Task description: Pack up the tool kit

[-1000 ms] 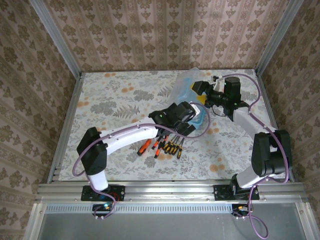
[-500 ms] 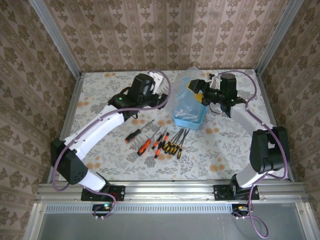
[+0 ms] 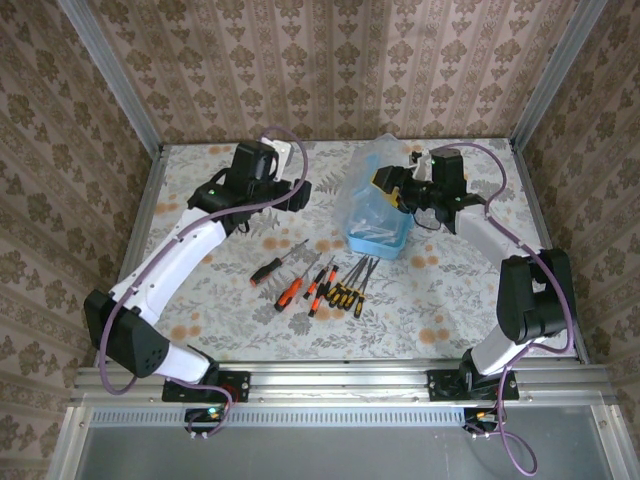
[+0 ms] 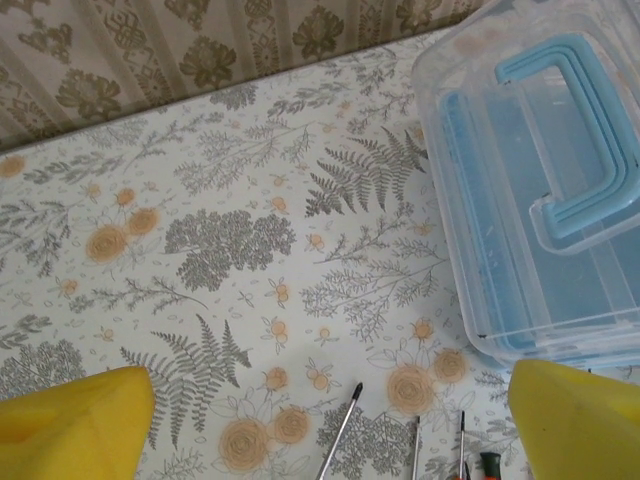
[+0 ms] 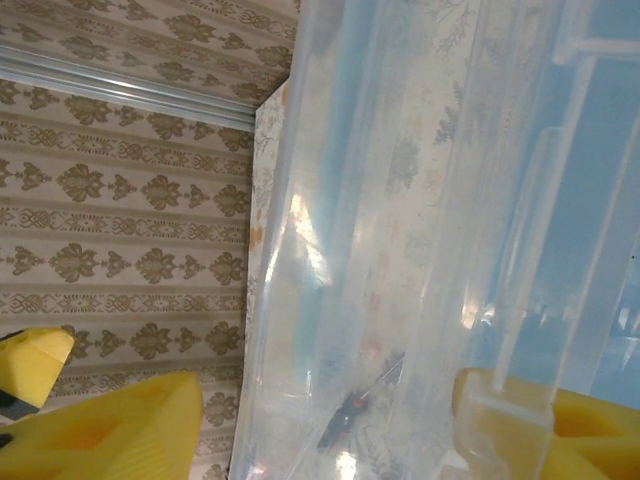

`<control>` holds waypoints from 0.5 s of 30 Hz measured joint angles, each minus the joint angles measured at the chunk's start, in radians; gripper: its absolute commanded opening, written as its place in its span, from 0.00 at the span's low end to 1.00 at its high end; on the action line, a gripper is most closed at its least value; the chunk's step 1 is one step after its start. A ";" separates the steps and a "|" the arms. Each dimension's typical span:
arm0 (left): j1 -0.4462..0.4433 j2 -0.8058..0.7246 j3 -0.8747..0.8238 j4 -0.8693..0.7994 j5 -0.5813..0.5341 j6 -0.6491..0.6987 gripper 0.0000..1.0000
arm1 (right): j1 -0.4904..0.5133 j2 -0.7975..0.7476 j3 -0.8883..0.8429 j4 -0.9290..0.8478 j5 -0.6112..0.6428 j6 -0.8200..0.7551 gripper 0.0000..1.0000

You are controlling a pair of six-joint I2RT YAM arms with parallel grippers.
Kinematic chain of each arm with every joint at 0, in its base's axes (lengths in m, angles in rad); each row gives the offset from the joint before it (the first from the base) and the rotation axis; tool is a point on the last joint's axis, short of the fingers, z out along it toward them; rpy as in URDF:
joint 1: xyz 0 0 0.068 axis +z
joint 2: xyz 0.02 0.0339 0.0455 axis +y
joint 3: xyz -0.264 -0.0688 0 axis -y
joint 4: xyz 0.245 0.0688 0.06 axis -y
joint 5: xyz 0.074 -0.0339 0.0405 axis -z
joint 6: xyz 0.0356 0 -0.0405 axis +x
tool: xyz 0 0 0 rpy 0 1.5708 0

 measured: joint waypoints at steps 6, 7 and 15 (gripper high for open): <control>0.016 -0.003 0.005 -0.041 0.019 0.001 0.92 | 0.027 0.000 0.037 -0.067 0.067 -0.023 0.61; 0.021 -0.006 0.005 -0.045 0.021 0.001 0.92 | 0.035 0.000 0.043 -0.084 0.084 -0.032 0.61; 0.046 -0.063 -0.014 -0.044 0.034 0.001 0.92 | 0.085 0.007 0.104 -0.166 0.174 -0.073 0.59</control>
